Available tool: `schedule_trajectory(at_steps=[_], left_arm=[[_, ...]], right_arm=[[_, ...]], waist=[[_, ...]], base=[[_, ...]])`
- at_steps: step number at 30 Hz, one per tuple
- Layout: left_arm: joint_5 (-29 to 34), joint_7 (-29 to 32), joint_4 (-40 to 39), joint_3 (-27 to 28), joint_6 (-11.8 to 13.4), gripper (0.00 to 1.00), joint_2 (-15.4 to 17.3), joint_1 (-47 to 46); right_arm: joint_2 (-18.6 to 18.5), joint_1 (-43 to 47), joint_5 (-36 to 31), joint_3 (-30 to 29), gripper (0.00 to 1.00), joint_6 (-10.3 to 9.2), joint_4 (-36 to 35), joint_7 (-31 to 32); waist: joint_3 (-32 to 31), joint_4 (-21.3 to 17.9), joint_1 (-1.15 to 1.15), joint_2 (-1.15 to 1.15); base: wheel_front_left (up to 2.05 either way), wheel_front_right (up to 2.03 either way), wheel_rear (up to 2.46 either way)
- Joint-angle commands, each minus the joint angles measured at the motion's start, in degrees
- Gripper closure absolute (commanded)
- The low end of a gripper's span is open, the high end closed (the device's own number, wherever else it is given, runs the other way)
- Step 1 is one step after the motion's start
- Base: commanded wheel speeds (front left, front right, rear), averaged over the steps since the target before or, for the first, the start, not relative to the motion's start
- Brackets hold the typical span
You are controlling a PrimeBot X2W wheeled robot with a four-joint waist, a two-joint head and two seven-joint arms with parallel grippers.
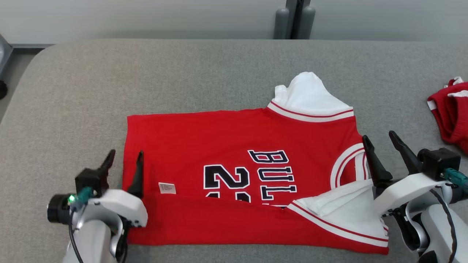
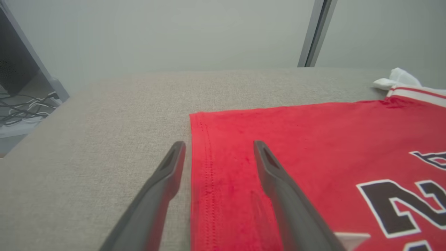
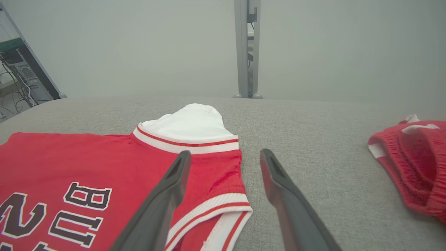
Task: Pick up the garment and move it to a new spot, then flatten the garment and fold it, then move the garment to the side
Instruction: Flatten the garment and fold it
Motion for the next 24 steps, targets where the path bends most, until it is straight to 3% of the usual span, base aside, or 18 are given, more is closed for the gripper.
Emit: schedule_trajectory(at_steps=[1, 9, 12, 20, 24], left_arm=[[0.27, 0.29, 1.93, -0.17, -0.85, 0.00, 1.41, -4.12], [-3.18, 8.40, 10.90, -1.75, -3.51, 0.00, 6.88, -18.01], [-5.37, 12.60, 13.17, -4.77, -3.85, 0.00, 9.35, -22.35], [-22.44, 26.11, 10.18, -17.06, -3.82, 0.00, 16.06, -27.40], [-26.75, 29.42, 8.47, -20.01, -3.82, 0.00, 19.05, -28.12]], right_arm=[[-0.01, -0.81, 0.19, 0.02, 0.00, 0.02, -0.46, 0.32], [0.90, -3.56, 0.07, 0.55, 0.00, 0.02, -1.45, 0.13], [1.16, -4.53, 0.20, 0.90, 0.00, 0.02, -1.43, 0.05], [1.87, -7.03, 0.66, 0.90, 0.00, 0.02, -0.07, -0.46], [2.09, -7.64, 0.88, 0.86, 0.00, 0.02, 0.29, -0.83]], waist=[[1.78, -0.51, 0.00, 0.00], [6.99, -3.11, 0.00, 0.00], [8.71, -4.26, 0.00, 0.00], [11.54, -6.24, 0.00, 0.00], [12.01, -6.45, 0.00, 0.00]], base=[[0.00, 0.00, 0.00], [0.00, 0.00, 0.00], [0.00, 0.00, 0.00], [0.00, 0.00, 0.00], [0.00, 0.00, 0.00]])
